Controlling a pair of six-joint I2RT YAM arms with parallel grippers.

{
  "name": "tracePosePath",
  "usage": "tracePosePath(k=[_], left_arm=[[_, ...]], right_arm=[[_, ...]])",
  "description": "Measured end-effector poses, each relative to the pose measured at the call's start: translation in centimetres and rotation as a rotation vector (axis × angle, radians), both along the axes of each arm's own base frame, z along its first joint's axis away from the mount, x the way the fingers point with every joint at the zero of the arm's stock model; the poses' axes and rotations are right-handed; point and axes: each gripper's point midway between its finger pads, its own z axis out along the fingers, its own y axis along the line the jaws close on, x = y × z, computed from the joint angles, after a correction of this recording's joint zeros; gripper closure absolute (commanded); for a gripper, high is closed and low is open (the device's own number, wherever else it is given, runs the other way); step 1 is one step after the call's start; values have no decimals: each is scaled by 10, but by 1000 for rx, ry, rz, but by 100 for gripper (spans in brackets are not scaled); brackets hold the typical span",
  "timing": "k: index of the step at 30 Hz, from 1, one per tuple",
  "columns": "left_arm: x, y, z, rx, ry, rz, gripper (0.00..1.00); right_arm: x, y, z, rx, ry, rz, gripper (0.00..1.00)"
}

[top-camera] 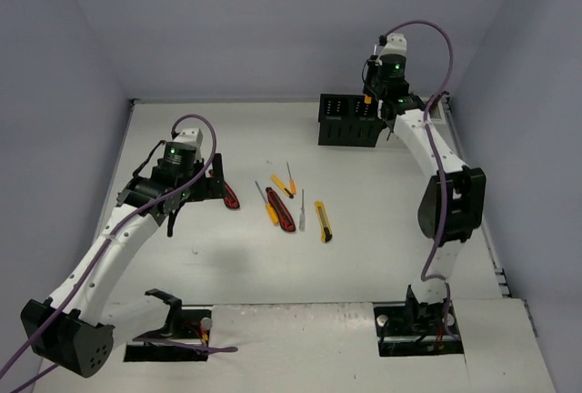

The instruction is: Sort the tools into containers

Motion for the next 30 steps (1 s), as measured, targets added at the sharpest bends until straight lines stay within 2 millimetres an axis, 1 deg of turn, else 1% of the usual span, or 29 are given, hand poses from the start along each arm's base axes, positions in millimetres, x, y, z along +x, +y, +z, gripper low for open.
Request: tracePosePath(k=[3,6,8,10,13,16,17,18,21,23,25,28,30], left_arm=[[-1,0,4,-10,-14,4,6],[-2,1,7,-13,-24,6,6],[-2,2,8,-11,-26,9,6],[-2,3,7,-6,-27,14,6],[-1,4,7,0,-29,20,6],[-1,6,7,8,-30,28,6],[0,7,7,11,-30,30,6],[0,7,6,14,-29,33,6],[1,8,4,21,-22,36,6],[2,8,2,25,-15,36,6],[2,8,0,27,-9,36,6],[2,8,0,30,-8,34,6],[3,7,1,30,-10,33,6]], right_arm=[[23,-5,-33,-2,2,-16,100],[39,-7,-60,2,9,-25,100],[48,-8,-75,3,14,-29,100],[53,-7,-84,3,14,-30,100],[55,-6,-93,3,18,-29,97],[54,-6,-97,4,8,-28,90],[53,-6,-101,4,9,-27,84],[50,-6,-109,1,22,-28,79],[39,-6,-135,-12,75,-22,68],[34,-7,-138,-24,79,-17,59],[28,-6,-132,-29,75,-8,55],[19,-3,-114,-29,69,11,50],[13,0,-95,-25,58,24,48]])
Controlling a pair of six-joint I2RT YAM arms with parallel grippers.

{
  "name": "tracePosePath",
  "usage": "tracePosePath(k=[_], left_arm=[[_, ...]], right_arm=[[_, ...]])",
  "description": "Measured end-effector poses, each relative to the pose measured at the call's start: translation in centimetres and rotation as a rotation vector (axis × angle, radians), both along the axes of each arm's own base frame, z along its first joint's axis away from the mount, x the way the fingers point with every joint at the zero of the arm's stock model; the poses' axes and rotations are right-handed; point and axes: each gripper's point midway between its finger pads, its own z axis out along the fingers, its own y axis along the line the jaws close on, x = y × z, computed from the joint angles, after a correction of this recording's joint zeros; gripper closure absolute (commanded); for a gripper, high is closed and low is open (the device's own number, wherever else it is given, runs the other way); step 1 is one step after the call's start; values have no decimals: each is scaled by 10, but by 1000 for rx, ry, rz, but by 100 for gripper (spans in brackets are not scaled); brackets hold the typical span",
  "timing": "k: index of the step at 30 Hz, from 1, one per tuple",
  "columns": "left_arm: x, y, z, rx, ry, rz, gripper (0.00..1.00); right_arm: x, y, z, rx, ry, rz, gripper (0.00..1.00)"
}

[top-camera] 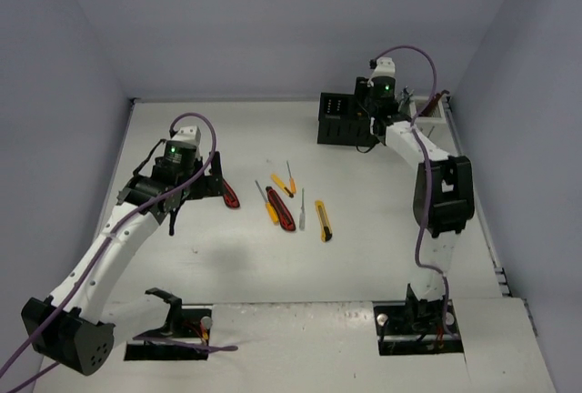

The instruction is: Sort the tools into containers

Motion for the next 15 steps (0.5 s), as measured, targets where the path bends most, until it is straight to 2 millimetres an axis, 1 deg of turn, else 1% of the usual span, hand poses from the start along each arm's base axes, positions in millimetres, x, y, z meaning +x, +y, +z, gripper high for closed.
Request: tracePosePath(k=[2,6,8,9,10,12,13,15], left_arm=[[1,0,2,0,-4,-2,6],[2,-1,6,-2,-15,-4,6],[2,-1,7,-3,-18,-4,6],[2,-1,8,-3,-18,-4,6],[2,-1,8,-4,-18,-4,6],[2,-1,8,-4,-17,-5,6],[2,-1,7,-5,-17,-5,6],[2,-2,7,-6,-16,-7,6]], right_arm=[[-11,5,23,6,-10,16,48],[-42,21,80,27,-47,58,48],[-60,31,102,46,-48,83,49],[-69,39,110,59,-41,97,50],[-78,47,115,72,-25,110,50],[-96,59,112,92,29,129,51],[-105,68,107,104,63,140,51],[-125,82,88,120,150,158,51]])
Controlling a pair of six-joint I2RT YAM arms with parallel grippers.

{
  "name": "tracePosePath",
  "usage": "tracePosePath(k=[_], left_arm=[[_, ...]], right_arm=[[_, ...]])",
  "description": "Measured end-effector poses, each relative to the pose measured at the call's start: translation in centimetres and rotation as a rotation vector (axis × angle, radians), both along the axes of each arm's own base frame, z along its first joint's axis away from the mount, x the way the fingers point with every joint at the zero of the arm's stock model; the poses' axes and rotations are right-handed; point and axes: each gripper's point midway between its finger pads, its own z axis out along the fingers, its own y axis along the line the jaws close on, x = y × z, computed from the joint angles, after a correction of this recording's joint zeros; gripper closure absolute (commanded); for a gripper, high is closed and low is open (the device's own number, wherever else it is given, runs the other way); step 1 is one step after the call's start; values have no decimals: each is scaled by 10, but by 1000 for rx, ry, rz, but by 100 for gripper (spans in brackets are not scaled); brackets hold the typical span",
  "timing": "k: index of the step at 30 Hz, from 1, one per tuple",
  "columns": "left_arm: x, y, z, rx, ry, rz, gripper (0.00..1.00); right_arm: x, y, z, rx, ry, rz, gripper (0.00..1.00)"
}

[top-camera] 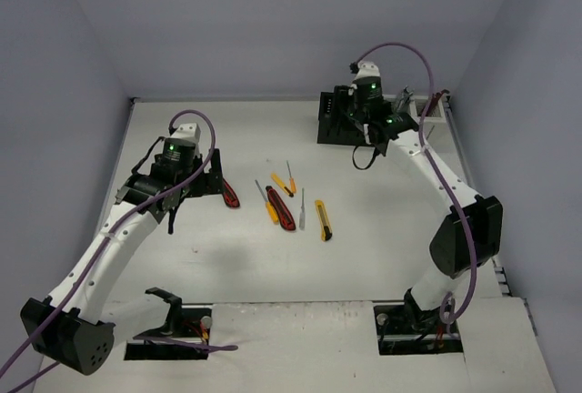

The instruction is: Sort the tools into containers

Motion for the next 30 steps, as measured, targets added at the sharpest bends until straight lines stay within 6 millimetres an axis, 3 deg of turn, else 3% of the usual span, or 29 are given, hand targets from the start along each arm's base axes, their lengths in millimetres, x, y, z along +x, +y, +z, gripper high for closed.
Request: tracePosePath(k=[6,9,11,15,21,26,30], left_arm=[[0,-1,0,-3,1,-3,6],[-1,-2,0,-6,2,-7,6],[-1,-2,0,-9,3,-10,6],[-1,-3,0,-13,6,-14,6],[-6,-2,-1,-12,11,-15,6],[-9,0,0,-13,4,-14,6],[-12,1,-3,-9,12,-13,6]], right_arm=[[-83,52,-95,-10,324,69,55],[-120,73,-128,-32,448,95,58],[-134,86,-143,-39,497,107,59],[-149,103,-172,-54,576,103,60],[-160,107,-214,-91,675,70,60],[-163,105,-230,-110,710,54,62],[-165,104,-238,-121,728,47,74]])
